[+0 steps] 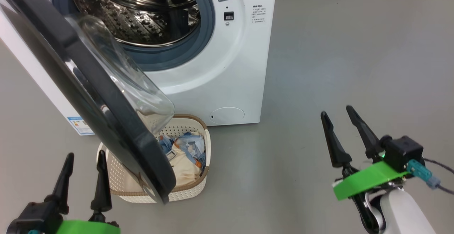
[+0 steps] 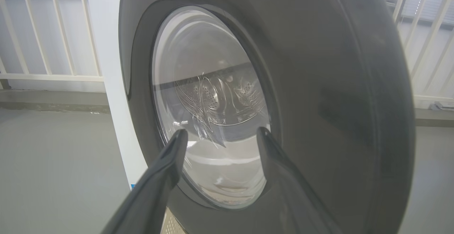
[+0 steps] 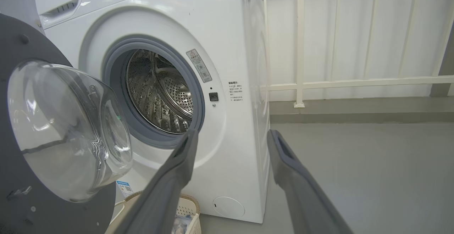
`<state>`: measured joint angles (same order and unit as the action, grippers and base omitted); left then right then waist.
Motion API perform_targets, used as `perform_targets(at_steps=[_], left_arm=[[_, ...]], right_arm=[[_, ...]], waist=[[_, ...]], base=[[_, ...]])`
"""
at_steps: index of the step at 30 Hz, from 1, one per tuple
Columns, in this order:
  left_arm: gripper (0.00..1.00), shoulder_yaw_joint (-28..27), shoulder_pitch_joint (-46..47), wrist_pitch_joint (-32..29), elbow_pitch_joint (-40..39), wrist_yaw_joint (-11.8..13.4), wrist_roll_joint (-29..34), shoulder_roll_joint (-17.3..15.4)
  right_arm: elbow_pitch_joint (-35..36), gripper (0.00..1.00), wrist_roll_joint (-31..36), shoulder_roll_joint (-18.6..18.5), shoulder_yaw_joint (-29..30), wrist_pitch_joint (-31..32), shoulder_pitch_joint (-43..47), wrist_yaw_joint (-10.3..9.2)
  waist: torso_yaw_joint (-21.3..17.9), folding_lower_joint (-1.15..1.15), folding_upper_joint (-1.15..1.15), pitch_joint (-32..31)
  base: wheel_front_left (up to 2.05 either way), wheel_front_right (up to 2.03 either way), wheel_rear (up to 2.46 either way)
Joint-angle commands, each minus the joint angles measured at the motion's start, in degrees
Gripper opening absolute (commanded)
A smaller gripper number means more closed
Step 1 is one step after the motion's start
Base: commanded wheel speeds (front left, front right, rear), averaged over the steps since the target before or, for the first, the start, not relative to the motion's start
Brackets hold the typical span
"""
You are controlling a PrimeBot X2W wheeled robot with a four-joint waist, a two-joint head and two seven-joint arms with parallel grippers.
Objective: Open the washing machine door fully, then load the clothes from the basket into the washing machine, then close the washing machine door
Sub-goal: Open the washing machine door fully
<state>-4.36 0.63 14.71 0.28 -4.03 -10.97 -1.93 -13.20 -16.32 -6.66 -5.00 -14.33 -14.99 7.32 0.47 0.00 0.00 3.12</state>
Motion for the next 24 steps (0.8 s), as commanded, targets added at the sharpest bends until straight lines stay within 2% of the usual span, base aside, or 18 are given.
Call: perform_targets(at_steps=[1, 12, 24], left_arm=[[1.00, -2.07, 0.15, 0.29, -1.73, 0.44, 0.14, -0.95], [1.00, -2.24, -1.55, 0.29, -2.52, 0.93, -0.42, -0.95], [1.00, -1.68, -1.79, 0.29, -1.97, -0.08, -0.49, -0.95]], right_arm=[[2.02, 1.00, 1.35, 0.42, -0.73, -0.66, 0.62, 0.17], [6.59, 1.00, 10.30, 2.49, 4.97, -0.66, 7.63, 0.17], [7.48, 1.00, 13.86, 3.21, 5.28, -0.66, 9.11, 0.17]], waist=[[0.05, 0.00, 0.00, -0.03], [0.15, 0.00, 0.00, -0.09], [0.40, 0.00, 0.00, -0.09]], base=[[0.00, 0.00, 0.00], [0.00, 0.00, 0.00], [0.00, 0.00, 0.00]])
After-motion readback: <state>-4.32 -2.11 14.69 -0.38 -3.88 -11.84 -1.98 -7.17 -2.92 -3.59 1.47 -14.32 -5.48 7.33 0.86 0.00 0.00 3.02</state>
